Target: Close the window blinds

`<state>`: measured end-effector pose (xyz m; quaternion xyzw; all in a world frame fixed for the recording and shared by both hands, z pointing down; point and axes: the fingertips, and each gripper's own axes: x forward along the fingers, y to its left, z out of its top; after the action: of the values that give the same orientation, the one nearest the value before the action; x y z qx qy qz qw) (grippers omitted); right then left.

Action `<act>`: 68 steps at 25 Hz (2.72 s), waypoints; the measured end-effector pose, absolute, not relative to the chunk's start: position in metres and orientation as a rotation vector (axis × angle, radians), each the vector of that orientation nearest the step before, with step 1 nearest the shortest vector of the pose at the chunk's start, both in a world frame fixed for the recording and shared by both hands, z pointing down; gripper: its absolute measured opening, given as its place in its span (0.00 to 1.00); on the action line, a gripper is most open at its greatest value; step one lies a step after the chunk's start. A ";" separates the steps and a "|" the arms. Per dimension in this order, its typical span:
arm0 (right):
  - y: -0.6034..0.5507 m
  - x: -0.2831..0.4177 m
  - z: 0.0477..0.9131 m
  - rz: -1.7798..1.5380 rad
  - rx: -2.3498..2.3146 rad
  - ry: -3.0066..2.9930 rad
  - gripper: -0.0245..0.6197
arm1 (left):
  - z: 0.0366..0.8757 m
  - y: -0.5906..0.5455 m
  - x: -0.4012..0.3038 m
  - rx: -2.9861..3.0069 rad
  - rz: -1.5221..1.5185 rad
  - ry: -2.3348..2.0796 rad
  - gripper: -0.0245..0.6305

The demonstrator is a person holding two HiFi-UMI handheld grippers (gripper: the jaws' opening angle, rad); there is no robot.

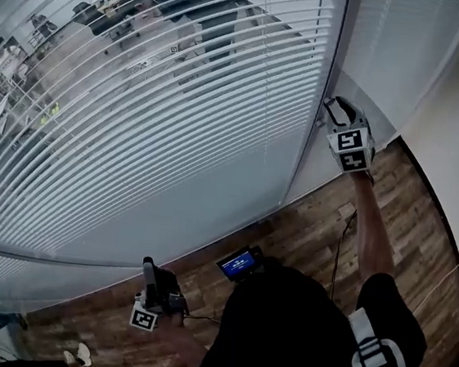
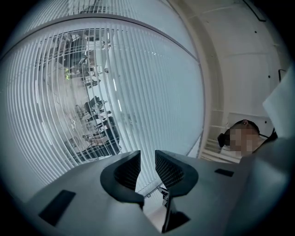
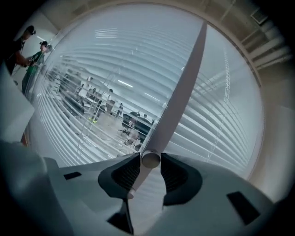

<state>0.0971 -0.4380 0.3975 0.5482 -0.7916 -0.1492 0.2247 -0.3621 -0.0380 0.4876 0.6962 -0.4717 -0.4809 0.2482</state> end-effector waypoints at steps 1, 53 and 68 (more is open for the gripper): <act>-0.439 0.097 0.399 -0.430 1.510 -2.164 0.24 | 0.488 -0.038 -0.362 1.899 -1.310 -1.286 0.20; -0.453 0.114 0.388 1.068 1.462 -2.783 0.24 | 0.477 -0.040 -0.355 1.876 -1.298 -1.308 0.20; -0.435 0.108 0.388 0.275 1.514 -2.666 0.32 | 0.481 -0.045 -0.352 1.888 -1.284 -1.288 0.20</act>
<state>0.1085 -0.4354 0.3882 0.4916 -0.8656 0.0893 0.0316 -0.3518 -0.0448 0.4810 0.6960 -0.4750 -0.4732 0.2572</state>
